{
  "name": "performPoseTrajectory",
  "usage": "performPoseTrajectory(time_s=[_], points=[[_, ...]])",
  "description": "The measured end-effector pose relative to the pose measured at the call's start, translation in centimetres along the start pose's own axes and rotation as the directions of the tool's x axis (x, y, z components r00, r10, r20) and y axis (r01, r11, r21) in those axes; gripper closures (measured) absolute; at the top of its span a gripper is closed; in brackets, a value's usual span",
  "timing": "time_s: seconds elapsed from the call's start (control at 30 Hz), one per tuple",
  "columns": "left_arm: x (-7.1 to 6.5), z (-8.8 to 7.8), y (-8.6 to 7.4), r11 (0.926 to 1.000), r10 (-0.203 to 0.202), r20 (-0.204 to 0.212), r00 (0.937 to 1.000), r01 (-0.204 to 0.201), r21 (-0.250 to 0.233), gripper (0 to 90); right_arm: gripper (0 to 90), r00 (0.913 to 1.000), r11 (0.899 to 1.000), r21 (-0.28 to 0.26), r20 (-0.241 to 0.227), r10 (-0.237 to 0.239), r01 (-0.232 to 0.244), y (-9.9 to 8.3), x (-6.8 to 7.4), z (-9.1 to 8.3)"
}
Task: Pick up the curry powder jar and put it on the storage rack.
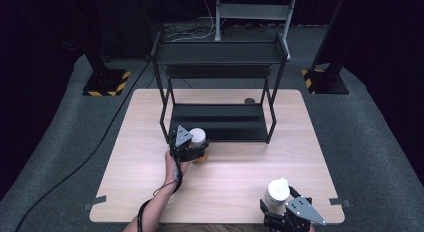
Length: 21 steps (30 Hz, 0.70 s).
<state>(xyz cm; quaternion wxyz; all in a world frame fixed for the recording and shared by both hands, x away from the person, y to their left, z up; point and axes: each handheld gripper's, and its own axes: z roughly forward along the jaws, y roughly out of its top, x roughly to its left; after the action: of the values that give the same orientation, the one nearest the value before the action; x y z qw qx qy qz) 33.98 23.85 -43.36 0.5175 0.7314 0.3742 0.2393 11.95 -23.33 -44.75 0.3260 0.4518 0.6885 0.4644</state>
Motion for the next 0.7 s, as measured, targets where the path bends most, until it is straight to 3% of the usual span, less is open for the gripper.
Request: performPoseTrajectory(time_s=[0.57,0.7], points=[[1.6,-2.2,2.1,0.9996,0.024,0.033,0.9992,-0.023,-0.016,34.0,0.0,1.0,1.0,0.006,0.009,0.001,-0.001,0.1,0.1,0.1],[2.0,-2.6,2.6,0.9992,0.033,0.043,0.9985,-0.032,-0.023,34.0,0.0,0.9997,1.0,0.001,-0.015,0.017,-0.017,-0.1,-0.1,0.2]])
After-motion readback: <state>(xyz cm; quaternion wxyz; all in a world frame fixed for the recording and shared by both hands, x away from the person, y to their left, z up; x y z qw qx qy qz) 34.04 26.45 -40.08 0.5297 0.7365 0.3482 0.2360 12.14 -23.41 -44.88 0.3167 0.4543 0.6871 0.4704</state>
